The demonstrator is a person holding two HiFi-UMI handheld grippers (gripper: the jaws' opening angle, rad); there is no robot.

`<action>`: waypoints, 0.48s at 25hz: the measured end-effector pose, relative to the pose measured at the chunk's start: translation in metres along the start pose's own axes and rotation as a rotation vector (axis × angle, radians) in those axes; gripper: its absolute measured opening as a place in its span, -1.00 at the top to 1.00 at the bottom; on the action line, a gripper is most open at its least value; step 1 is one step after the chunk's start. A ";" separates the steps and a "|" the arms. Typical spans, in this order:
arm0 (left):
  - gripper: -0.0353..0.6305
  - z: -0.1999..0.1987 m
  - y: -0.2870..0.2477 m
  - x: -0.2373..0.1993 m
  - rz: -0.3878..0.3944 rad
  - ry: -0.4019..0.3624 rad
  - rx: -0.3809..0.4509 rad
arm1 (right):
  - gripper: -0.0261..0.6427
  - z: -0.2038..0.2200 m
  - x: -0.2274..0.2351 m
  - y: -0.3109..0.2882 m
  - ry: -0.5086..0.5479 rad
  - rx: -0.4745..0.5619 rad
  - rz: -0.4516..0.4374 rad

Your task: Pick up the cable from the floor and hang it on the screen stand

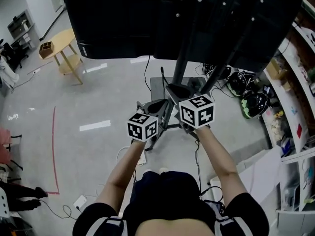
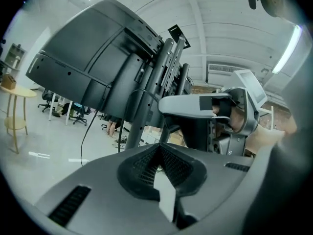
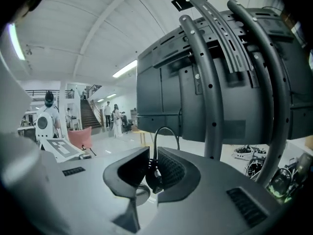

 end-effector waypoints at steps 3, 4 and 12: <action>0.87 -0.023 -0.010 0.006 0.036 -0.003 0.020 | 0.72 -0.028 0.009 0.002 0.043 0.026 0.027; 0.87 -0.030 -0.013 0.007 0.047 -0.010 0.025 | 0.72 -0.038 0.012 0.002 0.055 0.036 0.034; 0.87 -0.095 -0.035 0.022 0.123 -0.088 0.055 | 0.72 -0.117 0.035 0.009 0.167 0.133 0.069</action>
Point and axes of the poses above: the fingertips, and each gripper's own axes: y backward along the fingers, x to its right, z out of its underside, the point moved 2 cm from there along y, backward along the fingers, and after that the axes turned 8 degrees about y, right-handed, at the moved point
